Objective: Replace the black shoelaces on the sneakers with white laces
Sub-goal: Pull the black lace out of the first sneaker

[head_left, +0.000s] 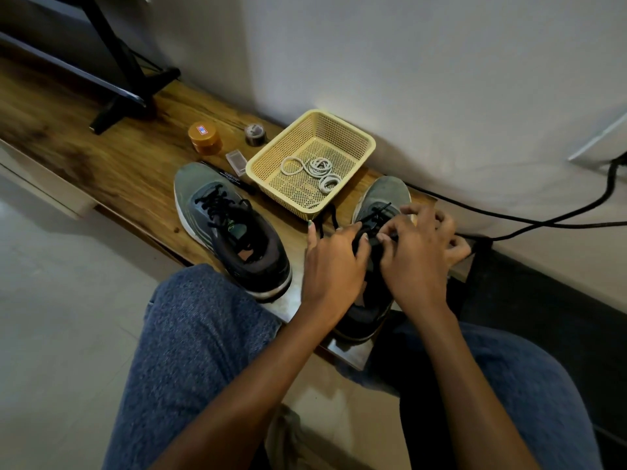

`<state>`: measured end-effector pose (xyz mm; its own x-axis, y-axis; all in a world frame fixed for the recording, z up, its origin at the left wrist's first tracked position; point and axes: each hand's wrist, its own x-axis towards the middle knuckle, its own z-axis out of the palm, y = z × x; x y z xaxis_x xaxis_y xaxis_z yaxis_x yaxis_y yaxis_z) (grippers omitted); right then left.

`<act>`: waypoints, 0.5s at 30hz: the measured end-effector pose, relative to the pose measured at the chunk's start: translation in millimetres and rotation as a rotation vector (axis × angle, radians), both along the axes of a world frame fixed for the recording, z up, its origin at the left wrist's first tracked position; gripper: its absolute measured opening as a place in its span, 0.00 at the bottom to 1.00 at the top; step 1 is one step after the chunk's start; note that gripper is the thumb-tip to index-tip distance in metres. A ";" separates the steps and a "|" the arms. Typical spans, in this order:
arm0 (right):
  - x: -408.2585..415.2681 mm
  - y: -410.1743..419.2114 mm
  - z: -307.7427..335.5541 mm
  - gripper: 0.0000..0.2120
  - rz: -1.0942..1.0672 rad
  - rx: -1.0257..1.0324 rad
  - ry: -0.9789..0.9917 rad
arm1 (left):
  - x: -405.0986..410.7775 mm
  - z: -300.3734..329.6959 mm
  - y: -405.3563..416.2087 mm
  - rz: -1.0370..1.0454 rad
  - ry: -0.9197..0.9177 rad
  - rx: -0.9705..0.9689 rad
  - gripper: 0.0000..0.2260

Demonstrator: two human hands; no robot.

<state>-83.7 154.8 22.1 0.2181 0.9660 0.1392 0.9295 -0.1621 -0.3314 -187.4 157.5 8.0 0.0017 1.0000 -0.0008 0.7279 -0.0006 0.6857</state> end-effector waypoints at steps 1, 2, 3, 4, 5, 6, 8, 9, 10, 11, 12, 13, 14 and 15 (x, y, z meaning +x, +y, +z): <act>1.2 -0.5 3.1 0.04 -0.027 0.008 0.012 | -0.6 -0.2 0.8 0.008 -0.001 -0.004 0.17; 3.1 -1.4 6.1 0.03 -0.057 0.019 0.026 | -1.7 0.0 1.6 0.016 -0.008 -0.009 0.17; 5.3 -2.0 9.1 0.03 -0.091 0.029 0.037 | -2.4 0.1 2.5 0.023 -0.017 -0.012 0.17; 7.4 -2.9 11.5 0.03 -0.125 0.038 0.049 | -2.7 0.8 3.0 0.028 -0.027 -0.015 0.16; 8.8 -3.5 13.1 0.03 -0.156 0.048 0.064 | -2.1 1.1 3.0 0.028 -0.030 -0.020 0.16; 9.2 -4.4 13.7 0.03 -0.182 0.058 0.083 | -1.3 1.4 2.2 0.024 -0.025 -0.024 0.16; 7.3 -6.0 13.4 0.03 -0.212 0.056 0.118 | 0.0 -0.9 1.6 0.013 -0.016 -0.029 0.16; 6.1 -6.2 13.3 0.03 -0.209 0.042 0.132 | -0.1 -1.0 1.7 0.011 -0.022 -0.033 0.16; 5.3 -6.1 13.1 0.03 -0.192 0.026 0.142 | -1.1 -1.8 2.4 0.011 -0.040 -0.048 0.16; 4.6 -5.6 13.0 0.03 -0.163 0.011 0.149 | -2.5 -1.5 2.8 0.011 -0.063 -0.074 0.17; 4.2 -5.2 12.7 0.03 -0.127 0.000 0.149 | -3.8 -0.1 2.9 0.011 -0.092 -0.102 0.17; 3.5 -4.6 12.0 0.04 -0.092 -0.007 0.140 | -4.5 1.0 2.4 0.011 -0.115 -0.117 0.17; 2.4 -4.5 10.8 0.06 -0.063 -0.015 0.121 | -5.1 2.2 1.8 0.005 -0.134 -0.119 0.17; 0.9 -4.2 8.8 0.07 -0.039 -0.026 0.095 | -5.1 2.7 1.2 -0.005 -0.143 -0.113 0.17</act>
<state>-82.8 150.6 31.0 0.2667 0.9594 0.0913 0.8868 -0.2073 -0.4130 -192.5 158.6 10.6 0.0146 0.9935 -0.1125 0.6228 0.0790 0.7784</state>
